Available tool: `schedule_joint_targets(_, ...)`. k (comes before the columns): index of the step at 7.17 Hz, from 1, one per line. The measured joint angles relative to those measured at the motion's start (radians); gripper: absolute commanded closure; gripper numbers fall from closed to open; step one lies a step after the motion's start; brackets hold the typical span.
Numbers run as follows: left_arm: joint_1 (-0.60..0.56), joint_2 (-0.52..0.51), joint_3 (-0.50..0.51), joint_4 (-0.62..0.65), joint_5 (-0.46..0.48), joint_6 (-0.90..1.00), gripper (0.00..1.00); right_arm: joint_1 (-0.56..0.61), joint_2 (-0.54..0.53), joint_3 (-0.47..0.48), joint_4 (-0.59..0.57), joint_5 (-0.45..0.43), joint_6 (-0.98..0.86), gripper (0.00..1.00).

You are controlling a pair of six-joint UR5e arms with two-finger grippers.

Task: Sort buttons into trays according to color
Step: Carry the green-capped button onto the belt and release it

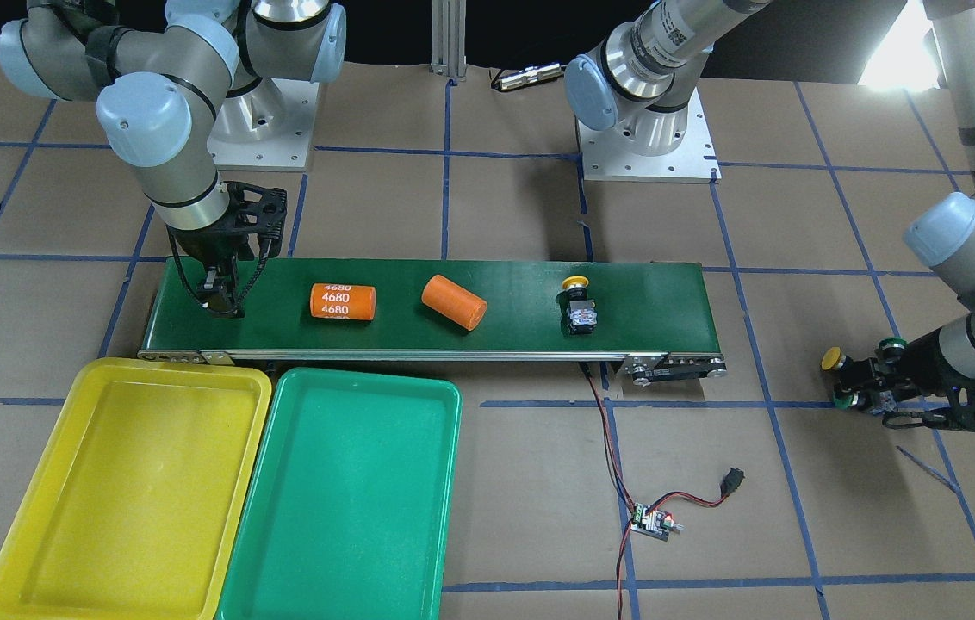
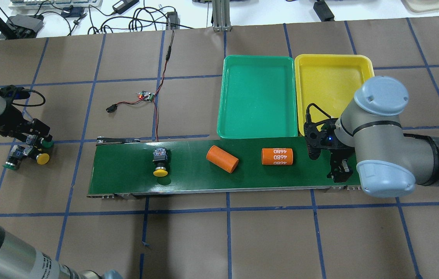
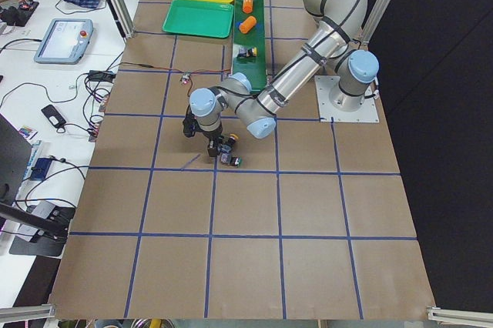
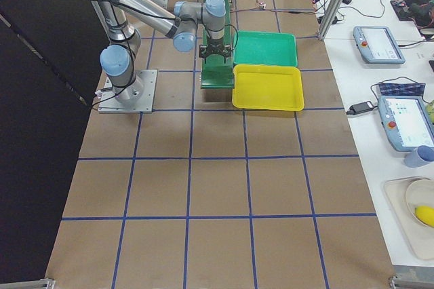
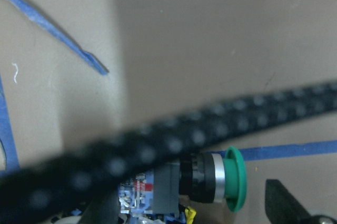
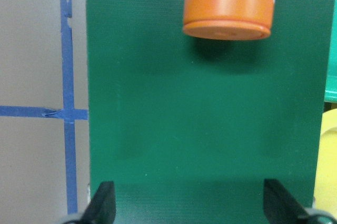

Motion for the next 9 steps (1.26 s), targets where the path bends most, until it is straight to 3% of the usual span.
schedule_joint_targets(4,0.0,0.007,0.0,0.004,0.004,0.003,0.0,0.0,-0.002,-0.003,-0.003,0.001,0.0,0.0)
schedule_joint_targets(9,-0.001,0.003,-0.002,0.003,0.004,0.018,0.0,0.001,-0.005,-0.09,0.048,-0.002,0.009,0.0)
